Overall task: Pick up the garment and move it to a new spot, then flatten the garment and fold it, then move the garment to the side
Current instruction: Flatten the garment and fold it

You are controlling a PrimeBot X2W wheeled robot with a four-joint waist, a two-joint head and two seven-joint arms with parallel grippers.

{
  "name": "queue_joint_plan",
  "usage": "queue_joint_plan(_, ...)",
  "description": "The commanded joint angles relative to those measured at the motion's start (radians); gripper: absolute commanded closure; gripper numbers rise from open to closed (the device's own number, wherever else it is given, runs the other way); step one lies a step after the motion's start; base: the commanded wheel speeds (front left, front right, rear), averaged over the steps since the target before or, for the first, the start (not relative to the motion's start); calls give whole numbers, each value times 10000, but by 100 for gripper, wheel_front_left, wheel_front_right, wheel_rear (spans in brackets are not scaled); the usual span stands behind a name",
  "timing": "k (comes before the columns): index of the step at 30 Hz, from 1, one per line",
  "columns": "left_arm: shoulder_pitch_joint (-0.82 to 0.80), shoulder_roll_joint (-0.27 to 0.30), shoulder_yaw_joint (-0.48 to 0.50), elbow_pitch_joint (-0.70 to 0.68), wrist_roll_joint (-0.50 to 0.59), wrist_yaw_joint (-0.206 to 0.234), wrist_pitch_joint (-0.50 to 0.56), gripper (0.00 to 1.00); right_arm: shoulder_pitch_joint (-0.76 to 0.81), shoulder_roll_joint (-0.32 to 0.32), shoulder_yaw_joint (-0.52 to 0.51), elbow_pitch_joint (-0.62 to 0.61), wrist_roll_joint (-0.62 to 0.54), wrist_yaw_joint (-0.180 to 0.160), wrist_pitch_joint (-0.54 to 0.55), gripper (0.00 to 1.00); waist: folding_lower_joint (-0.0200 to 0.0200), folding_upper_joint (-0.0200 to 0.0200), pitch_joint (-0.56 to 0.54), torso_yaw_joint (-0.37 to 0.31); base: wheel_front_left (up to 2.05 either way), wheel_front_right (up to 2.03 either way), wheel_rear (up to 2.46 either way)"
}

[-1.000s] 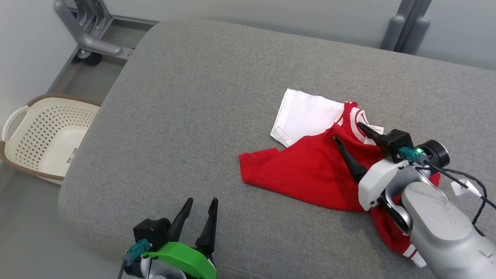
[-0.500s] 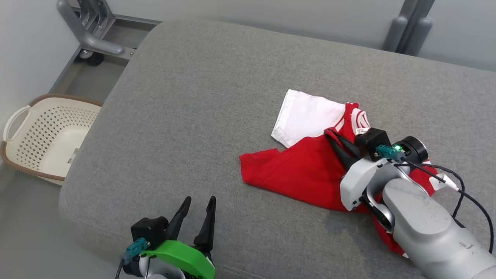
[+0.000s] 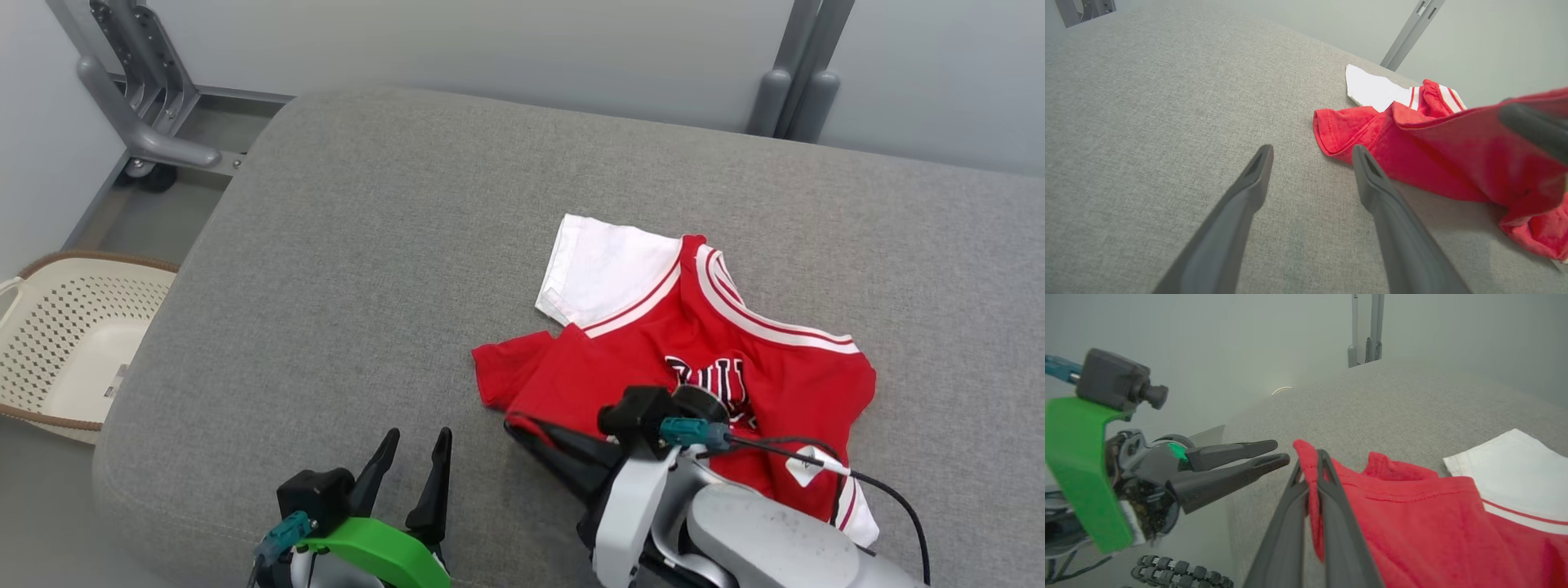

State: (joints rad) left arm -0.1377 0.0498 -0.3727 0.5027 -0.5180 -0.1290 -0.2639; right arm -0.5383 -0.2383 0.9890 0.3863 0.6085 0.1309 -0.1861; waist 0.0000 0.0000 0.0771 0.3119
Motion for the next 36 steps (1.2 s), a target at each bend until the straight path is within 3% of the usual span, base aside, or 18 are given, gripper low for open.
queue_joint_plan(1,73,19,34,85,56,-33,-3,0,-61,-106,454,-276,533,-5,78,100,0,0,-125,-50,0,0,0)
queue_joint_plan(2,73,19,34,85,56,-33,-3,0,-61,-106,454,-276,533,-5,78,100,0,0,-125,-50,0,0,0)
queue_joint_plan(3,84,19,47,102,71,-33,-3,0,-127,-156,658,-374,782,-5,96,91,0,0,-149,-47,0,0,0)
queue_joint_plan(4,101,19,47,112,83,-33,-3,0,-198,-200,801,-414,1004,-5,78,20,0,0,-167,-42,0,0,0)
queue_joint_plan(5,129,19,45,111,88,-33,-3,0,-246,-239,855,-436,1201,-5,-22,0,0,0,-183,-34,0,0,0)
queue_joint_plan(10,230,19,17,75,69,-33,-3,0,-667,-680,-289,370,1458,-7,-627,0,0,0,-153,13,0,0,0)
queue_joint_plan(18,-129,18,-232,-123,-149,-33,-3,0,-1488,-1018,-2244,2712,385,-5,-770,0,0,0,543,385,0,0,0)
queue_joint_plan(27,-421,16,-589,-393,-331,-33,-3,0,-2606,-1068,-3019,5020,-248,-5,-630,0,0,0,1358,1166,0,0,0)
queue_joint_plan(36,-487,15,-655,-445,-356,-33,-3,0,-3044,-927,-3261,6514,-510,-5,-521,0,0,0,1654,1340,0,0,0)
